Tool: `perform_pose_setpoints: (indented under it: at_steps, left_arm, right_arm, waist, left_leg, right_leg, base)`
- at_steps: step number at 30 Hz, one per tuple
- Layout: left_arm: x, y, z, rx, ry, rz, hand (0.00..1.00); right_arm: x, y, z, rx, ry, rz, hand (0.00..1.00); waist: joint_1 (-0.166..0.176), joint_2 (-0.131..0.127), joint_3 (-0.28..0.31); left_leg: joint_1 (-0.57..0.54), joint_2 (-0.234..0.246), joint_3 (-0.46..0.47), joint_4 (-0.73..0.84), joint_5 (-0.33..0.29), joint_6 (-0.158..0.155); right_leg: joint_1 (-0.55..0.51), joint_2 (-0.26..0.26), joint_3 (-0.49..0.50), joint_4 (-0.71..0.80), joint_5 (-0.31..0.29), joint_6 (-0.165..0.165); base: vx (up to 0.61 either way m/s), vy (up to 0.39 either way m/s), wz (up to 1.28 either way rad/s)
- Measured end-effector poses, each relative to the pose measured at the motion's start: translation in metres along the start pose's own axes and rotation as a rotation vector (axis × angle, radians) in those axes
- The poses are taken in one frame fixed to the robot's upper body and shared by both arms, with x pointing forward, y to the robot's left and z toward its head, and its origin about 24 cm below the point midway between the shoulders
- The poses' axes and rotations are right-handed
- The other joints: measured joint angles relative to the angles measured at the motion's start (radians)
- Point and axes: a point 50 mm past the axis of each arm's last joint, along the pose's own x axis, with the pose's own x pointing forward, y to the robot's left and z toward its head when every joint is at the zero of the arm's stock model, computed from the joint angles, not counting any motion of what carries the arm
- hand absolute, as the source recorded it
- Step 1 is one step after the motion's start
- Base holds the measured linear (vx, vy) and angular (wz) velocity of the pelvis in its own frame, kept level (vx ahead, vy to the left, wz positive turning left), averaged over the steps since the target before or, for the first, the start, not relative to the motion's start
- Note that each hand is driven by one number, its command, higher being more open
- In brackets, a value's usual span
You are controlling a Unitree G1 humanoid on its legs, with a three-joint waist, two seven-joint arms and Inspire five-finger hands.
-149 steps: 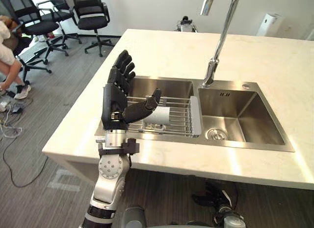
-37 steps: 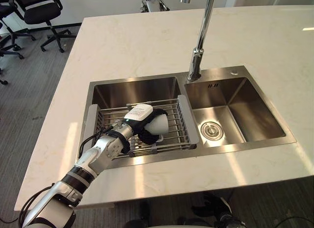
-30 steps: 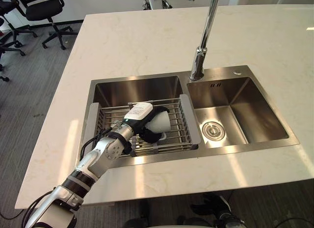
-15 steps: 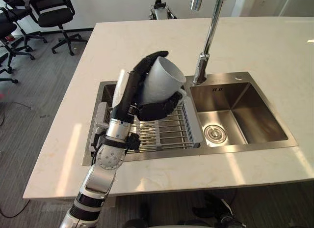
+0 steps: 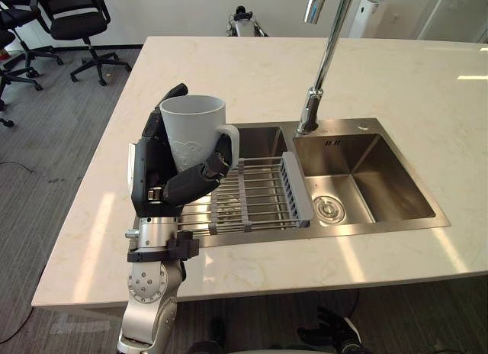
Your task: Walk over to the sink, pick up the cup, carry it to the dishwasher, place the cup inside the dishwasher, then close the dishwasher door
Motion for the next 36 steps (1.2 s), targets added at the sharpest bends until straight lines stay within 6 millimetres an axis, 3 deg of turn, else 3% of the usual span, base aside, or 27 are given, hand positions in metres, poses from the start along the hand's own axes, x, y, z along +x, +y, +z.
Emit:
perform_pose_setpoints:
  at_steps: [5,7,9,11,12,15,16,18,20,21,22,24,26,28,31,36]
  left_arm:
    - [-0.001,-0.009,0.002,-0.034,-0.004,-0.017,0.30]
    - [-0.001,-0.010,0.002,-0.047,-0.011,-0.009,0.30]
    - [-0.004,-0.009,0.000,-0.061,0.000,0.020,0.30]
    - [-0.005,-0.009,0.000,-0.059,0.000,0.021,0.30]
    - [-0.005,-0.009,0.001,-0.060,-0.004,0.022,0.30]
    - [-0.005,-0.013,0.000,-0.088,-0.005,0.023,0.30]
    - [-0.005,-0.015,-0.001,-0.094,-0.002,0.022,0.30]
    - [-0.007,-0.021,-0.005,-0.117,0.027,0.006,0.30]
    - [-0.005,-0.027,-0.005,-0.131,0.021,-0.032,0.30]
    - [-0.004,-0.031,-0.003,-0.142,0.013,-0.055,0.30]
    - [-0.005,-0.034,-0.003,-0.153,0.012,-0.064,0.30]
    - [-0.006,-0.038,-0.004,-0.167,0.016,-0.083,0.30]
    - [-0.008,-0.045,-0.006,-0.188,0.031,-0.114,0.30]
    - [-0.008,-0.049,-0.011,-0.193,0.049,-0.140,0.30]
    - [-0.011,-0.043,-0.033,-0.160,0.149,-0.128,0.30]
    - [-0.012,-0.038,-0.036,-0.142,0.174,-0.126,0.30]
  right_arm:
    - [0.002,0.004,0.020,0.023,-0.081,-0.023,0.90]
    - [0.004,0.009,0.031,0.030,-0.116,-0.017,0.90]
    - [0.004,0.015,0.035,0.046,-0.132,-0.003,0.90]
    - [0.004,0.018,0.037,0.055,-0.143,0.003,0.90]
    - [0.005,0.018,0.043,0.055,-0.158,0.005,0.90]
    - [0.011,0.016,0.066,0.056,-0.216,-0.009,0.90]
    - [0.011,0.016,0.069,0.055,-0.222,-0.013,0.90]
    - [0.012,0.008,0.069,0.044,-0.225,-0.039,0.90]
    - [0.011,0.005,0.064,0.078,-0.206,-0.062,0.90]
    - [0.011,0.001,0.060,0.096,-0.194,-0.083,0.90]
    - [0.009,-0.003,0.055,0.102,-0.187,-0.099,0.90]
    - [0.006,-0.006,0.048,0.100,-0.172,-0.109,0.90]
    - [0.005,-0.007,0.042,0.099,-0.158,-0.114,0.90]
    - [0.005,-0.008,0.041,0.099,-0.153,-0.115,0.90]
    - [0.005,0.007,0.035,0.117,-0.132,-0.068,0.90]
    - [0.006,0.014,0.036,0.122,-0.127,-0.049,0.90]
  waist:
    - [0.011,0.002,0.006]
    - [0.024,0.012,0.018]
    - [0.048,0.018,0.019]
    - [0.076,0.003,0.007]
    - [0.094,0.000,-0.001]
    - [0.097,0.020,0.006]
    - [0.094,0.024,0.012]
    - [0.072,0.081,0.026]
    - [0.051,0.067,0.033]
    - [0.043,0.058,0.038]
    - [0.039,0.055,0.035]
    - [0.027,0.059,0.015]
    - [0.016,0.069,-0.009]
    - [0.014,0.093,-0.030]
    - [0.017,0.063,-0.030]
    - [0.019,0.046,-0.039]
  left_leg:
    - [-0.116,0.025,0.019,0.186,-0.080,0.022]
    - [-0.121,0.043,0.023,0.202,-0.093,0.041]
    - [-0.124,0.039,0.007,0.218,-0.088,0.049]
    - [-0.150,0.029,-0.002,0.228,-0.076,0.054]
    - [-0.187,0.017,-0.008,0.229,-0.053,0.046]
    - [-0.258,0.011,-0.049,0.182,0.053,0.007]
    - [-0.260,0.013,-0.057,0.176,0.073,0.001]
    - [-0.261,0.047,-0.110,0.168,0.098,-0.015]
    - [-0.277,0.058,-0.066,0.203,-0.009,0.010]
    - [-0.309,0.063,-0.043,0.354,-0.068,0.032]
    - [-0.308,0.076,-0.033,0.483,-0.124,0.022]
    - [-0.251,0.097,-0.024,0.550,-0.192,0.003]
    - [-0.153,0.109,-0.021,0.464,-0.230,-0.031]
    - [-0.069,0.107,-0.020,0.272,-0.209,-0.086]
    - [-0.041,0.076,-0.009,0.242,-0.189,-0.064]
    - [-0.038,0.054,0.003,0.241,-0.186,-0.041]
  right_leg:
    - [-0.072,0.011,-0.014,0.076,0.021,0.029]
    - [-0.106,0.013,-0.046,0.220,-0.033,0.048]
    - [-0.103,0.001,-0.063,0.503,-0.128,0.112]
    - [-0.062,-0.001,-0.063,0.510,-0.136,0.126]
    - [-0.023,-0.002,-0.058,0.416,-0.149,0.097]
    - [0.025,0.019,-0.030,0.185,-0.209,-0.003]
    - [0.039,0.026,-0.024,0.163,-0.217,-0.017]
    - [0.053,0.085,-0.062,0.159,-0.192,-0.046]
    - [0.052,0.074,-0.125,0.144,-0.167,-0.069]
    - [0.045,0.056,-0.151,0.143,-0.150,-0.074]
    - [0.037,0.047,-0.164,0.139,-0.133,-0.079]
    - [0.020,0.033,-0.185,0.127,-0.120,-0.072]
    - [0.004,0.029,-0.200,0.092,-0.094,-0.057]
    - [-0.023,0.027,-0.212,0.078,-0.074,-0.036]
    - [-0.006,-0.005,-0.207,0.065,-0.054,-0.020]
    - [-0.007,-0.022,-0.196,0.063,-0.042,-0.001]
  base:
    - [-0.07,0.030,-0.16]
    - [-0.14,0.011,-0.01]
    - [-0.11,-0.022,0.24]
    - [-0.12,-0.086,0.20]
    - [-0.18,-0.134,0.33]
    - [-0.23,-0.120,0.35]
    - [-0.27,-0.122,0.35]
    - [-0.28,-0.097,0.55]
    - [-0.32,-0.084,0.79]
    - [-0.28,-0.111,0.66]
    - [-0.27,-0.099,0.47]
    - [-0.22,-0.012,0.37]
    - [-0.13,0.058,0.39]
    - [-0.08,0.109,0.21]
    - [-0.03,0.124,0.00]
    - [-0.04,0.084,-0.04]
